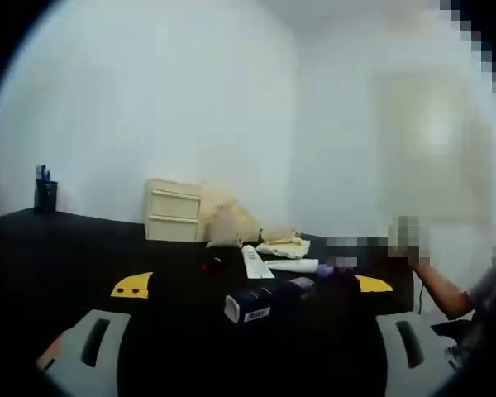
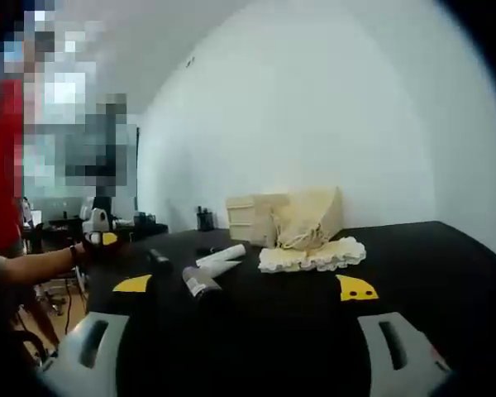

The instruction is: Open the drawer, pick up the cosmetic bottles from the table one by one, place them into the drawer, release the gripper, close the drawer, and move the gripper away

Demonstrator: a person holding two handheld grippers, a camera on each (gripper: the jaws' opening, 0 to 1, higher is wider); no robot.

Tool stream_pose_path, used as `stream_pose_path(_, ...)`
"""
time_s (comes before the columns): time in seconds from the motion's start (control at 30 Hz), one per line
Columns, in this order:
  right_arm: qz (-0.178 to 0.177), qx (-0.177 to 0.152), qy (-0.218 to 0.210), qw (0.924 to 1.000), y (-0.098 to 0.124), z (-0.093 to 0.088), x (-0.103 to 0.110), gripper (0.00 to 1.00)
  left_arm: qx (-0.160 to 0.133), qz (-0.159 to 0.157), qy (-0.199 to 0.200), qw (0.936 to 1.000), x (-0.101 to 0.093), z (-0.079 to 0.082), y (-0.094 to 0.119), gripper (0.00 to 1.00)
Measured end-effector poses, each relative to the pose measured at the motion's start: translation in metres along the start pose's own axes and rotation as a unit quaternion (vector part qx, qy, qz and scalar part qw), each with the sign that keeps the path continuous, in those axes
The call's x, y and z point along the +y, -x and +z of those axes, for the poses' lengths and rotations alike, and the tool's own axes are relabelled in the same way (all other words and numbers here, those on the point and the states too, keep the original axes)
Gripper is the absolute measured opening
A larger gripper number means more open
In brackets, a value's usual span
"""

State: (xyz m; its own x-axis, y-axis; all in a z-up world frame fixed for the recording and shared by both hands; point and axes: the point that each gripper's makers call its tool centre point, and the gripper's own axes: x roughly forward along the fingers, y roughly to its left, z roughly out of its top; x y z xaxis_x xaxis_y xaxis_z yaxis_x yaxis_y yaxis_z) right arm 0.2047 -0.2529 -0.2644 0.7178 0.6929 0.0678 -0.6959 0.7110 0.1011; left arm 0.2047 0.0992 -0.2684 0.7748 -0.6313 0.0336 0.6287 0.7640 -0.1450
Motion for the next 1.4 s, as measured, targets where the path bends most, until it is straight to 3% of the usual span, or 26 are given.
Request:
stream_pose_path(0.03, -0.001, -0.001, -0.006, 1.0, -0.001, 0.001, -0.004, 0.81, 0.009, 0.006, 0.014, 0.9998, 0.002, -0.002, -0.002, 0.91)
stream_pose_path(0.1, -0.001, -0.004, -0.014, 0.9999, -0.002, 0.003, -0.011, 0.8, 0.009, 0.01, -0.001, 0.9999, 0.002, -0.003, -0.004, 0.9)
stream_pose_path(0.17, 0.005, -0.007, -0.013, 0.9999, -0.001, 0.005, -0.013, 0.75, -0.008, -0.027, -0.039, 0.9988, -0.016, 0.003, -0.002, 0.9)
stream_pose_path(0.2, 0.009, -0.007, -0.011, 0.9999, -0.001, 0.005, -0.013, 0.75, -0.034, -0.04, -0.038, 0.9979, -0.024, 0.012, 0.0, 0.9)
stream_pose_path(0.3, 0.03, -0.002, -0.021, 0.9993, -0.005, 0.006, -0.007, 0.79, -0.04, -0.044, -0.012, 0.9982, -0.02, 0.015, 0.006, 0.92)
stream_pose_path(0.37, 0.019, 0.014, -0.014, 0.9996, -0.007, 0.0, -0.011, 0.79, -0.061, -0.032, 0.001, 0.9976, -0.013, 0.024, 0.004, 0.96)
stream_pose_path(0.4, 0.004, 0.02, -0.002, 0.9998, -0.008, -0.002, -0.016, 0.79, -0.058, -0.034, 0.002, 0.9977, -0.011, 0.024, 0.003, 0.96)
stream_pose_path(0.57, 0.0, 0.019, -0.016, 0.9997, -0.008, -0.002, -0.019, 0.79, -0.031, -0.044, 0.019, 0.9984, -0.012, 0.012, 0.004, 0.96)
stream_pose_path(0.67, -0.001, 0.007, -0.035, 0.9994, -0.006, 0.004, -0.023, 0.79, 0.02, -0.054, 0.015, 0.9982, -0.016, -0.007, 0.003, 0.96)
stream_pose_path(0.9, -0.012, 0.015, -0.039, 0.999, -0.006, 0.002, -0.027, 0.8, 0.002, -0.064, 0.02, 0.9977, -0.021, 0.0, 0.004, 0.96)
stream_pose_path(1.03, 0.006, 0.017, -0.038, 0.9991, -0.006, 0.003, -0.021, 0.82, 0.004, -0.06, 0.015, 0.9981, -0.022, -0.002, 0.005, 0.96)
stream_pose_path(1.17, 0.039, 0.039, -0.005, 0.9985, -0.005, 0.002, -0.005, 0.85, -0.005, -0.055, 0.014, 0.9984, -0.022, 0.001, 0.008, 0.96)
stream_pose_path(1.3, 0.041, 0.048, 0.023, 0.9977, -0.002, 0.01, 0.006, 0.85, -0.009, -0.058, 0.02, 0.9981, -0.02, 0.004, 0.008, 0.96)
stream_pose_path(1.4, 0.025, 0.039, 0.048, 0.9977, -0.002, 0.023, 0.006, 0.77, -0.014, -0.062, 0.018, 0.9978, -0.021, 0.006, 0.009, 0.96)
